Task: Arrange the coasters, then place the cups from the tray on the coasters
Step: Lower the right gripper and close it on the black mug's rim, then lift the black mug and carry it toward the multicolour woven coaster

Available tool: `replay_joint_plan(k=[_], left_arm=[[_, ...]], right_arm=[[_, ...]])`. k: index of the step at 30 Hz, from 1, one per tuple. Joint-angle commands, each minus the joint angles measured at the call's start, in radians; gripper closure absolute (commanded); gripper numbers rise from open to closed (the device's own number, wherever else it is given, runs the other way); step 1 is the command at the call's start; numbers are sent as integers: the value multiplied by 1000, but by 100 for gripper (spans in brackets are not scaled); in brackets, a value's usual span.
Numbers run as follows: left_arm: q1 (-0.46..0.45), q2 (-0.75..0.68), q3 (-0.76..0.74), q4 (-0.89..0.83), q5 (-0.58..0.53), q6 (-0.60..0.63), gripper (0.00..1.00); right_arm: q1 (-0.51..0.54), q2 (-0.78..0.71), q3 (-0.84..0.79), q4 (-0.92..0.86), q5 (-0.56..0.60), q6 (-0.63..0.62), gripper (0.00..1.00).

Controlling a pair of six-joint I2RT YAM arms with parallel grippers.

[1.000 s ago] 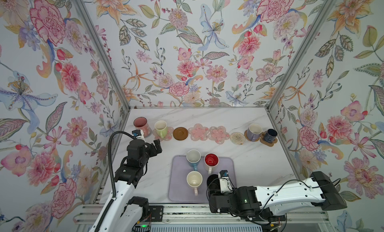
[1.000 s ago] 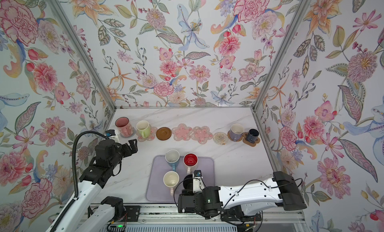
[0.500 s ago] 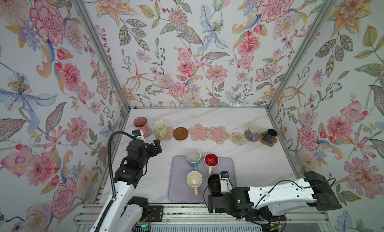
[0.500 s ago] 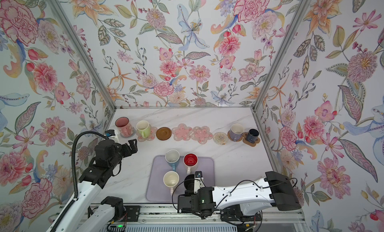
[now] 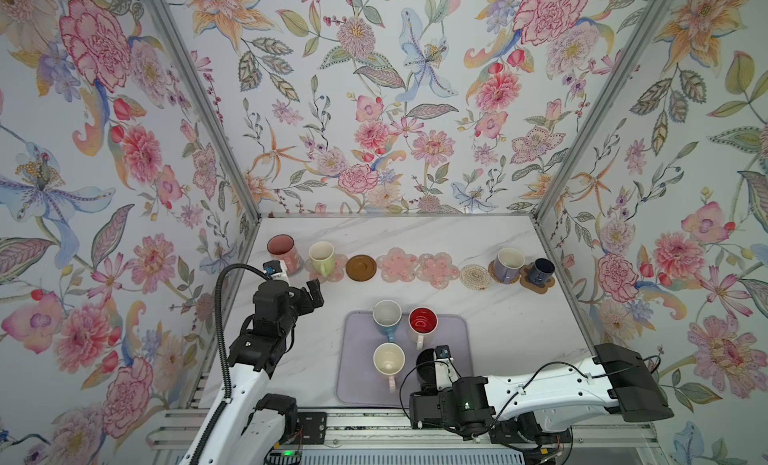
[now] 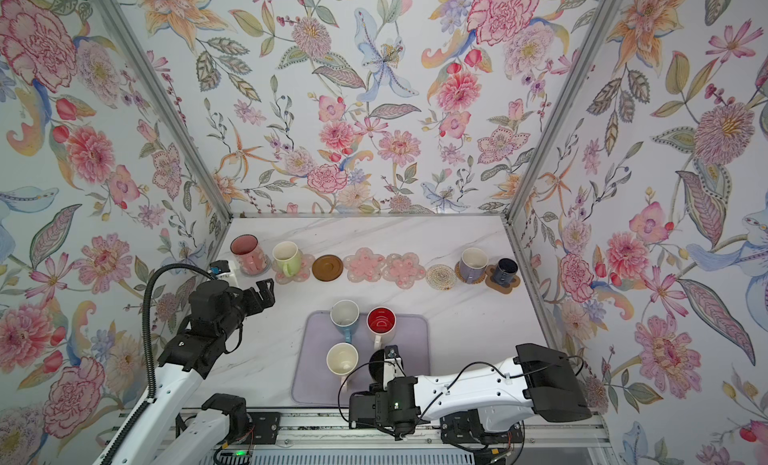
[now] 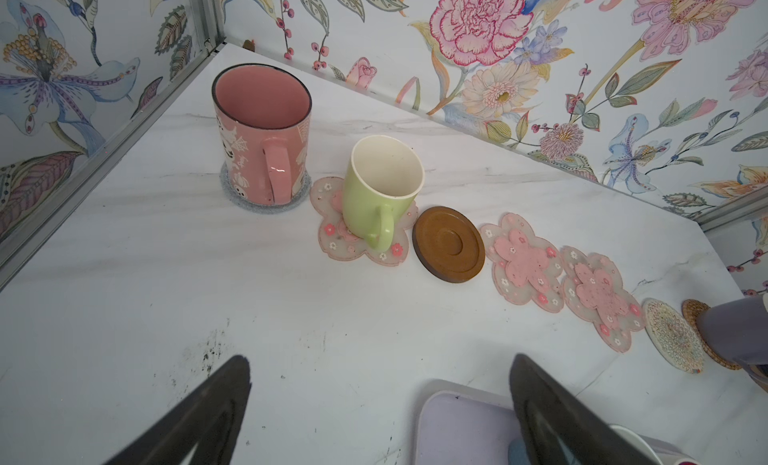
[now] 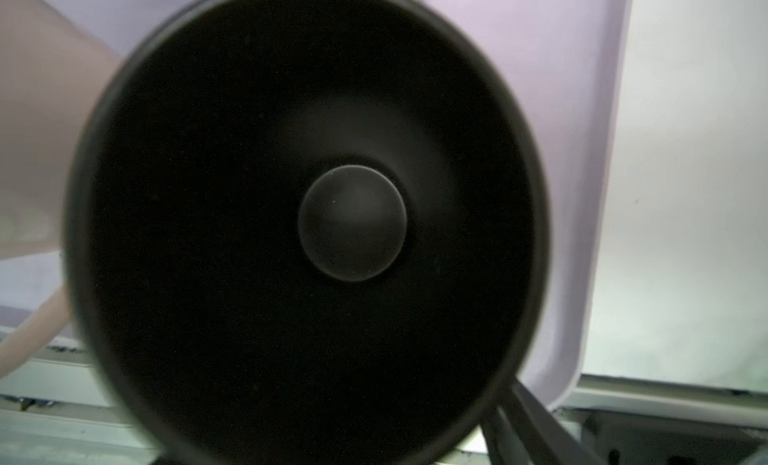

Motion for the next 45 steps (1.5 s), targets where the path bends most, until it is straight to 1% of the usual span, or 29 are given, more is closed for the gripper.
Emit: replay_joint_plan(k=[1, 5, 9, 15, 21, 26, 31, 35, 40, 45], left_arm=[[8, -9, -11, 7, -3, -8, 1], [9, -10, -13, 8, -7, -9, 1], [8, -8, -14, 10, -2, -10, 1], [9, -12, -11, 8, -4, -11, 1], [9, -12, -10, 5, -4, -12, 1], [9, -15, -13, 6, -8, -13, 1], [9, -15, -11, 1, -3, -14, 1], [8, -19, -14, 0, -8, -15, 1], [8, -20, -8, -5, -9, -14, 1], [9, -20, -9, -5, -11, -14, 1]], right_arm=[[-12, -11, -3, -9, 9, -4, 36], [-16, -62, -63, -9, -4, 16, 41], [-24, -101, -84, 21, 2, -3, 41], [-35, -78, -84, 135, -20, -69, 42], [-56, -32, -62, 150, -36, -114, 47], [-71, -50, -91, 156, -35, -114, 58], [-77, -81, -123, 156, -41, -108, 73], [-85, -98, -135, 155, -45, -118, 81], [-92, -107, -132, 146, -48, -138, 93], [-85, -116, -98, 66, -48, -153, 99]])
